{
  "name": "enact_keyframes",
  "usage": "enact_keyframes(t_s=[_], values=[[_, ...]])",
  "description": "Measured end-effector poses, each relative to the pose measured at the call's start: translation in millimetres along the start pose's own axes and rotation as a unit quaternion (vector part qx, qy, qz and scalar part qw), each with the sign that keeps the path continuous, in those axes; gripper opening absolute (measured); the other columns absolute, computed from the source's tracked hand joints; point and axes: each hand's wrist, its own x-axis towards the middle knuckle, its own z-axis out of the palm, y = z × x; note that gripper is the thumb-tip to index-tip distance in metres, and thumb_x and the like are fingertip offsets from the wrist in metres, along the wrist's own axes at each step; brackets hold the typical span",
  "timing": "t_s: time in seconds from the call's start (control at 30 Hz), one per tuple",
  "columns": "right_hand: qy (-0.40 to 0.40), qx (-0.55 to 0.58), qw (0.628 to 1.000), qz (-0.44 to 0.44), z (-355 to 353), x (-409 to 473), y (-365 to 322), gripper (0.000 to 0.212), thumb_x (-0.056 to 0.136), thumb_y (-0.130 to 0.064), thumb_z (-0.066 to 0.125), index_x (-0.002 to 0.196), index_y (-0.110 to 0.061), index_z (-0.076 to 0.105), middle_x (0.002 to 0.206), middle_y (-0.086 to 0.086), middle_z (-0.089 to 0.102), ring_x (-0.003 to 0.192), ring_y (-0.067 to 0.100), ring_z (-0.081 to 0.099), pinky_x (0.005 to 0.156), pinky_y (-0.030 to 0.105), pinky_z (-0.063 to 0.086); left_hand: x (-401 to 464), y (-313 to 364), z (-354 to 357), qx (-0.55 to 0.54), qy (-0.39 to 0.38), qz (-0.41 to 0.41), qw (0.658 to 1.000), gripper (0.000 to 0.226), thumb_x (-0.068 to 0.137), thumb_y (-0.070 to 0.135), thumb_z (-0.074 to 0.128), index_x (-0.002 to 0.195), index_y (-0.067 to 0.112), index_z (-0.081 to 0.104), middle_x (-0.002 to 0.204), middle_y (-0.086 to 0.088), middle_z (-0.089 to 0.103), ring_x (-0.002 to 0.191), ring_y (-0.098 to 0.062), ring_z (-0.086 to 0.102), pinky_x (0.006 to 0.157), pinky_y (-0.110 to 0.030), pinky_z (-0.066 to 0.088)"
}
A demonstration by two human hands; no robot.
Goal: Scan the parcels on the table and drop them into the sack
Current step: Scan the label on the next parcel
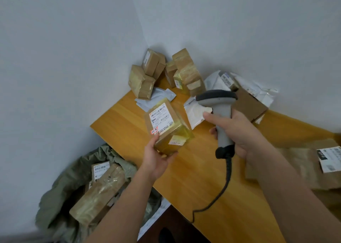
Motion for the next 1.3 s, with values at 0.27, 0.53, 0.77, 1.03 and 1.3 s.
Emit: enact_keyframes(t_s=[0.27,0.53,0.77,1.03,1.3], values=[[-0.039,0.037,0.993,0.103,90,31,79,0.092,0.060,-0.042,0.087,0.134,-0.012,0.040,0.115,0.003,0.060,0.082,0.015,0.064,0.059,0.023,0.053,-27,7,-68,0.097,-0.053,-0.034,0.993,0.079,0.067,0.044,0.083,0.137,0.028,0.049,0.140,-0.011,0.052,0.110,-0.047,0.062,0.095,-0.050,0.052],[-0.019,0.055,0.993,0.099,182,29,103,0.084,0.071,-0.028,0.085,0.137,-0.014,0.037,0.121,0.008,0.061,0.097,0.020,0.067,0.071,0.028,0.056,-41,67,-166,0.180,-0.110,-0.004,0.978,0.075,0.075,0.071,0.062,0.138,0.032,0.047,0.133,-0.009,0.060,0.113,-0.033,0.065,0.099,-0.051,0.049],[-0.012,0.006,0.995,0.101,309,18,109,0.077,0.070,-0.018,0.087,0.129,-0.015,0.037,0.105,0.010,0.060,0.078,0.021,0.066,0.045,0.026,0.052,-25,143,-341,0.552,0.343,0.091,0.755,0.026,0.091,0.033,0.053,0.093,0.017,0.074,0.103,-0.016,0.066,0.107,-0.036,0.055,0.092,-0.038,0.044],[-0.065,-0.090,0.979,0.169,383,18,145,0.082,0.067,-0.017,0.089,0.127,-0.023,0.034,0.107,0.014,0.062,0.068,0.023,0.070,0.054,0.033,0.055,-7,140,-466,0.626,0.197,-0.054,0.752,0.039,0.079,0.037,0.069,0.104,0.008,0.064,0.128,-0.014,0.055,0.125,-0.030,0.048,0.103,-0.034,0.036],[-0.104,-0.223,0.944,0.220,405,36,155,0.093,0.063,-0.022,0.091,0.133,-0.023,0.030,0.111,0.014,0.060,0.090,0.033,0.069,0.075,0.051,0.060,-17,188,-449,0.469,0.387,0.274,0.745,0.060,0.082,-0.004,0.058,0.137,0.005,0.034,0.148,-0.008,0.025,0.106,-0.025,0.050,0.085,-0.038,0.045]])
